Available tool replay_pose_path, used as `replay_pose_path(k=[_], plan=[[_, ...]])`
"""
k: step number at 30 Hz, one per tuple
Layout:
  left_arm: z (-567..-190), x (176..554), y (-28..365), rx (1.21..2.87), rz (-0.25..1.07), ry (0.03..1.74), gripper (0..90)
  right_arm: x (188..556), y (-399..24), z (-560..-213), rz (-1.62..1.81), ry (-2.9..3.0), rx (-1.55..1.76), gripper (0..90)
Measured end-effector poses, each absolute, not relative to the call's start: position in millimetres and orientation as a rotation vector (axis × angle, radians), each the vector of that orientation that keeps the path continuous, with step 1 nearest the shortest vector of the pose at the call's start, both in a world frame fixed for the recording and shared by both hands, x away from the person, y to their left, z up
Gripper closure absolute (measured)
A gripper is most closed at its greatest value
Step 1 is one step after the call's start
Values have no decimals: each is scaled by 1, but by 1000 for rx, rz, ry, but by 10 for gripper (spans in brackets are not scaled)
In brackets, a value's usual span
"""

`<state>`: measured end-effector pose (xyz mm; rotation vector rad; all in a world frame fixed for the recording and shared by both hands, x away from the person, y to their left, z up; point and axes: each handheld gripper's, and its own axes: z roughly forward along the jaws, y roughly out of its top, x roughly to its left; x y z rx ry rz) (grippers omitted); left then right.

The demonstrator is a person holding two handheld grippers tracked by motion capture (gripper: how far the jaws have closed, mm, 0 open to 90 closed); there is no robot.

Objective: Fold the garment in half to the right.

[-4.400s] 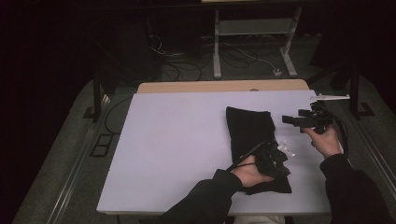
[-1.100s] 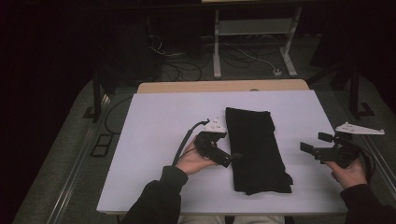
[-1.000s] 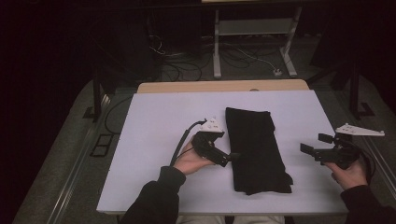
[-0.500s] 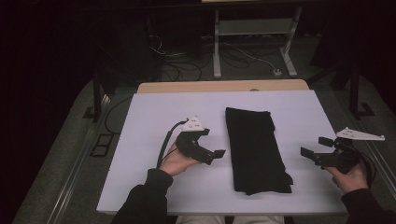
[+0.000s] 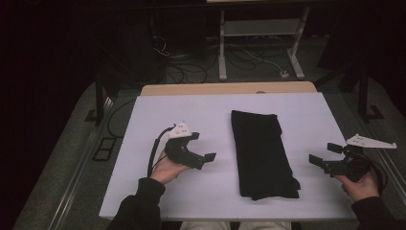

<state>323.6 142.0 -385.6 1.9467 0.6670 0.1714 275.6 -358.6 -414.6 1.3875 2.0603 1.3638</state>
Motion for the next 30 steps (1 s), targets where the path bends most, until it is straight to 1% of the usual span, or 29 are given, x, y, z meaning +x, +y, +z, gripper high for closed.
replay_pose_path(k=[17,30], plan=[[-394,314,197,1874,270,785,0,272,-360,-417,1365,2061,1393,0],[-401,302,232,1832,321,860,0,272,-360,-418,1362,2062,1387,0]])
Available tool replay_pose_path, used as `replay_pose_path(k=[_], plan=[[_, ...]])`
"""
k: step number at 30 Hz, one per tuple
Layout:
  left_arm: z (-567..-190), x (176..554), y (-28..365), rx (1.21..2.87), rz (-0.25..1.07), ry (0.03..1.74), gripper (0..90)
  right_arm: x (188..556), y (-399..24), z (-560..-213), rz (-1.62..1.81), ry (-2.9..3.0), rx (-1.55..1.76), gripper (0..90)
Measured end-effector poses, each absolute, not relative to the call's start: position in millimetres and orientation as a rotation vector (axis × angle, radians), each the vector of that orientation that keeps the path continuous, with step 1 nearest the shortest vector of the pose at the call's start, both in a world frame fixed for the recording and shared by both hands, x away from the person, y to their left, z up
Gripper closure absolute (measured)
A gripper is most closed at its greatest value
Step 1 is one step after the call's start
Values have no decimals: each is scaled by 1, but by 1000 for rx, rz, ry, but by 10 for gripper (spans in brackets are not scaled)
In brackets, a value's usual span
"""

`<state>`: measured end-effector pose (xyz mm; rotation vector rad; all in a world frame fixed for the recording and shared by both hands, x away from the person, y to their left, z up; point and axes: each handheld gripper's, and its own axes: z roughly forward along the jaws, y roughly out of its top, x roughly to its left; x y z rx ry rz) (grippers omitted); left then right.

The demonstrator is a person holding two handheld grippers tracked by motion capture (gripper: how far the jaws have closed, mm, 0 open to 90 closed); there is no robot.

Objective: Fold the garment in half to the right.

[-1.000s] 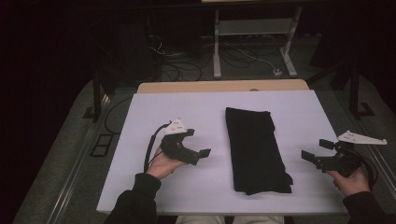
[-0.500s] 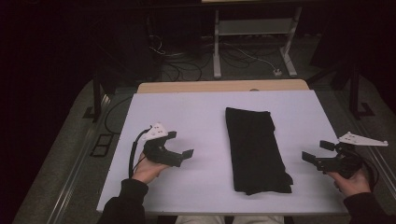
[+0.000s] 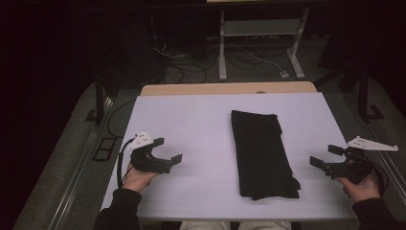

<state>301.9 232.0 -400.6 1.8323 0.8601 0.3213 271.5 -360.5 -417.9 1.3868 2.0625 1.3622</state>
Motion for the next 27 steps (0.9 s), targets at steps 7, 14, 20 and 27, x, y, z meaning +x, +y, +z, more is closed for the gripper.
replay_pose_path(k=[7,14,20,27], plan=[[-403,295,248,1801,352,888,0,272,-359,-419,1357,2072,1385,0],[-408,289,265,1785,379,911,0,273,-359,-419,1357,2072,1386,0],[-416,286,276,1791,393,953,0,273,-358,-420,1356,2077,1380,0],[-420,279,283,1797,404,994,0,274,-357,-419,1355,2077,1377,0]])
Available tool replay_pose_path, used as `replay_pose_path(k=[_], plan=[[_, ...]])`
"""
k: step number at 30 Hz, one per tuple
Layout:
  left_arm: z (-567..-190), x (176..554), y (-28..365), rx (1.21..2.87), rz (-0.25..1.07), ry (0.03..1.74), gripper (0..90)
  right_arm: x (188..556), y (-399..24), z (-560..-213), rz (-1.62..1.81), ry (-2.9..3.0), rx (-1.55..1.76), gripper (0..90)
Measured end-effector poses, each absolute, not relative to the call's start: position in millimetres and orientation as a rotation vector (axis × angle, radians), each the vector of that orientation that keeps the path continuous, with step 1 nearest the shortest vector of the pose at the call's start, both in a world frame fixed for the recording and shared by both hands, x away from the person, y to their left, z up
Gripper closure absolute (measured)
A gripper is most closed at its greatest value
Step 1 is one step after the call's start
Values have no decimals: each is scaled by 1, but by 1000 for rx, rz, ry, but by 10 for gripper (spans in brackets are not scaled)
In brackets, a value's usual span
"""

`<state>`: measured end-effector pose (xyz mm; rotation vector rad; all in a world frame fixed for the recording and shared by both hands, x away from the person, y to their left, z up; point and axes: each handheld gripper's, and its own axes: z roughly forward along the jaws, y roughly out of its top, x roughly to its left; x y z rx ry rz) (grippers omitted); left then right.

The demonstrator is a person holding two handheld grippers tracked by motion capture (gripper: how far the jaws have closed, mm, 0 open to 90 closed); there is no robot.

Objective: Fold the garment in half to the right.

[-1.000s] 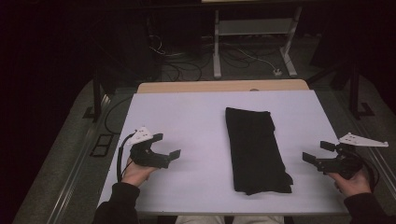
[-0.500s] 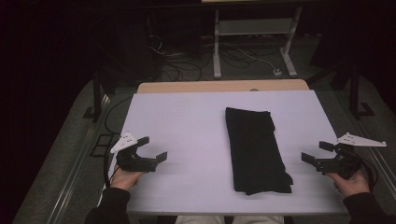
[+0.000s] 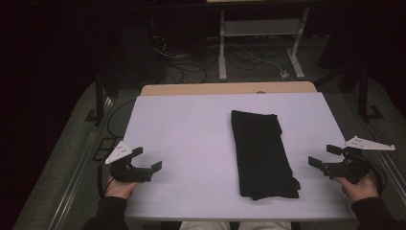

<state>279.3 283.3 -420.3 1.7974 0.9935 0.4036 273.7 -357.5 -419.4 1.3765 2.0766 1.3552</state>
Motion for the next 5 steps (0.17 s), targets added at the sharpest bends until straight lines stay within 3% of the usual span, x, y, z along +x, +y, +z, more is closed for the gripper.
replay_pose_path(k=[5], plan=[[-419,279,286,1780,411,1008,0,275,-358,-420,1356,2076,1372,0]])
